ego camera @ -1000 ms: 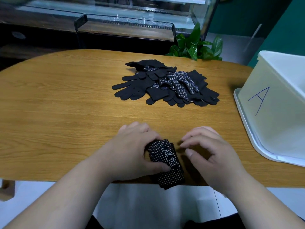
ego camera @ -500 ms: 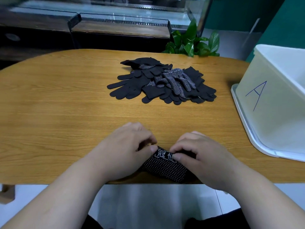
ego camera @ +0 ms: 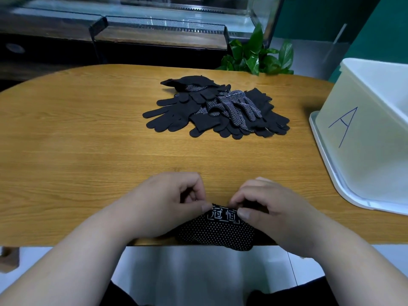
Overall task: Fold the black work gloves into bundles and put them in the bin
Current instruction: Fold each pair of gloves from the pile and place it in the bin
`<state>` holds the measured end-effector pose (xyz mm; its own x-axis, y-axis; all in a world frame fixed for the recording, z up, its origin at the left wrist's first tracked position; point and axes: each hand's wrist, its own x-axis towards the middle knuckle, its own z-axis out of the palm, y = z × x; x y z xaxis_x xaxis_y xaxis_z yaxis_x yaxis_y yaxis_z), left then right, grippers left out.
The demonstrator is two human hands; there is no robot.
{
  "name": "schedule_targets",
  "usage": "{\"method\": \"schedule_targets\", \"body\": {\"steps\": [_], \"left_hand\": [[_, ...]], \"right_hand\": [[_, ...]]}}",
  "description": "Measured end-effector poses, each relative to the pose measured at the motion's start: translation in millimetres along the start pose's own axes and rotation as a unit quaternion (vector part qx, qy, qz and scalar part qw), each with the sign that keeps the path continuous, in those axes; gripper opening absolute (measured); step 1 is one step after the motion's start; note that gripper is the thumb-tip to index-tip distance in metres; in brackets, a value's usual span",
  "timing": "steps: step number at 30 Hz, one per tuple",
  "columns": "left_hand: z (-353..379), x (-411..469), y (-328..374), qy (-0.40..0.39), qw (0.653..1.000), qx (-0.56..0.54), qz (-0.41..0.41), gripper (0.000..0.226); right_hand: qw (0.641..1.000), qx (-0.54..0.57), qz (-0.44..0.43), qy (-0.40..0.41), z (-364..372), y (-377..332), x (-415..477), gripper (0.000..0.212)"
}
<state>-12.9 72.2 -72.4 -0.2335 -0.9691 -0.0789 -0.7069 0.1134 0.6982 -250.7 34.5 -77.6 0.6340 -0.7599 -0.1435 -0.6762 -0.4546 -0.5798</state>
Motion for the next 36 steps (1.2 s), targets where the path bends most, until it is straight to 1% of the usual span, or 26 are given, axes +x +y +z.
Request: {"method": "schedule_targets", "body": {"steps": [2,6,10,12,14,16,17,19,20,22,24,27,28,30,31,33,36], "left_hand": [[0.4,1.0,-4.0,0.022,0.998,-0.055,0.009,0.016],[4.1,0.3,-6.5,0.055,0.988,-0.144,0.031,0.027],[5.4,-0.4,-0.7,0.075,0.976,-0.205,0.028,0.026],[-1.1,-1.9,8.6,0.069,0.967,-0.244,0.015,0.022],[-10.1,-4.8,21.9,0.042,0.959,-0.279,0.008,0.016],[-17.1,-6.9,35.5,0.016,0.955,-0.295,0.005,0.005],[-21.2,-7.9,44.3,0.011,0.955,-0.296,0.002,0.003],[-28.8,-8.8,60.1,0.003,0.955,-0.297,0.004,0.003],[-33.3,-7.6,70.8,0.0,0.957,-0.289,0.009,0.008],[-42.0,-3.4,90.1,-0.004,0.963,-0.268,0.021,0.011],[-50.1,3.4,114.0,-0.004,0.969,-0.243,0.033,0.014],[-57.9,16.8,153.6,-0.002,0.977,-0.211,0.044,0.017],[-59.1,22.4,167.6,-0.003,0.978,-0.205,0.047,0.015],[-58.5,37.9,193.7,-0.005,0.981,-0.189,0.049,0.007],[-57.4,45.2,205.0,-0.007,0.983,-0.176,0.05,0.002],[-51.2,65.6,231.4,-0.006,0.988,-0.144,0.056,0.011],[-40.4,99.3,265.9,-0.008,0.99,-0.135,0.041,0.009]], "right_hand": [[0.998,0.053,0.019,0.011,-1.6,-0.6,-1.2,0.015],[0.981,0.179,0.073,0.026,-6.1,-2.8,-5.3,0.017],[0.958,0.259,0.076,0.095,-9.4,-9.2,-10.1,0.02],[0.945,0.299,0.078,0.105,-15.3,-14.6,-16.0,0.02],[0.932,0.337,0.083,0.108,-23.5,-19.8,-25.4,0.021],[0.919,0.369,0.084,0.109,-31.6,-24.4,-35.0,0.021],[0.916,0.377,0.08,0.111,-36.7,-27.4,-41.2,0.021],[0.911,0.386,0.066,0.128,-45.5,-33.5,-53.1,0.019],[0.909,0.386,0.058,0.146,-52.0,-36.2,-61.2,0.015],[0.91,0.37,0.048,0.181,-64.2,-41.9,-72.9,0.007],[0.911,0.348,0.045,0.216,-80.8,-46.8,-85.2,0.003],[0.912,0.32,0.04,0.253,-113.1,-49.9,-105.0,0.005],[0.914,0.307,0.033,0.264,-125.2,-47.6,-111.7,0.009],[0.918,0.285,0.024,0.275,-150.5,-40.8,-123.7,0.017],[0.919,0.279,0.028,0.277,-161.6,-36.9,-127.4,0.02],[0.919,0.273,0.046,0.281,-187.1,-23.3,-136.7,0.019],[0.917,0.257,0.079,0.294,-221.8,2.0,-141.7,0.016]]}}
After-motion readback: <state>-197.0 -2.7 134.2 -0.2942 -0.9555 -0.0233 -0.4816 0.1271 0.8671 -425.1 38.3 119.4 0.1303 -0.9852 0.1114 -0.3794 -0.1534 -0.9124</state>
